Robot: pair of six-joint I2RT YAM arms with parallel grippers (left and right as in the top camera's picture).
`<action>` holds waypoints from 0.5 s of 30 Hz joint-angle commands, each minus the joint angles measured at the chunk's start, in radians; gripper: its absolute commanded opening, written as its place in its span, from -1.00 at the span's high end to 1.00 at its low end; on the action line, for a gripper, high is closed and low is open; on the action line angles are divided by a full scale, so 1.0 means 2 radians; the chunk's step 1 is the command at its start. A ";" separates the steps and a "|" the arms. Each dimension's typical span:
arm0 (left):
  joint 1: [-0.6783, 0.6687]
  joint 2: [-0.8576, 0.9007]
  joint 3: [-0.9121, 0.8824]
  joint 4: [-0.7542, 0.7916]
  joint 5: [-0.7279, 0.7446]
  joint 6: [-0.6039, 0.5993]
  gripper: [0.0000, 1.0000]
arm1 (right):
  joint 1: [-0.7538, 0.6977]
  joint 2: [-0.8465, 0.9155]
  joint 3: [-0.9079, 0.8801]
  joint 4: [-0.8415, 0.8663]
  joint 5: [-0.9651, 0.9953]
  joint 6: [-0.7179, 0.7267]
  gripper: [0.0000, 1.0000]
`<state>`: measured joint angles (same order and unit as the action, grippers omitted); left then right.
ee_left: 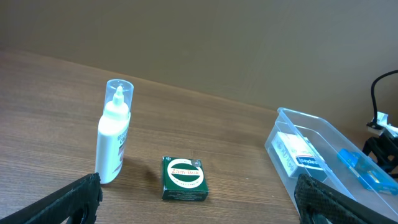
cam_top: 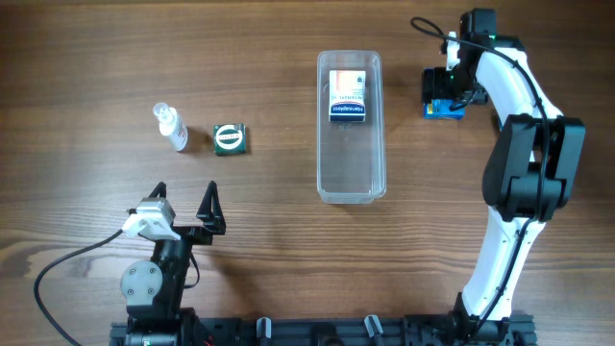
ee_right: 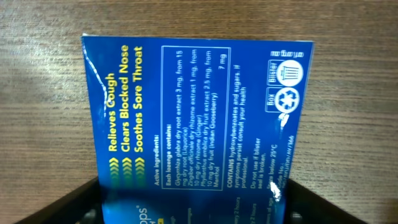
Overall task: Pack container
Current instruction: 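Move the right gripper to the blue lozenge box and grasp it, then carry the blue box into the container and release it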
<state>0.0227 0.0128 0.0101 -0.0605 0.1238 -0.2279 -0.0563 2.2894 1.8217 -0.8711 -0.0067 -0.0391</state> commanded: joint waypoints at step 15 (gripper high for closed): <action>0.004 -0.005 -0.002 -0.003 -0.005 -0.006 -0.99 | 0.038 -0.132 0.003 -0.045 -0.048 0.028 -0.44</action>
<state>0.0227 0.0128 0.0101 -0.0605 0.1238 -0.2279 -0.0376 2.1990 1.8198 -0.9512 -0.0372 -0.0109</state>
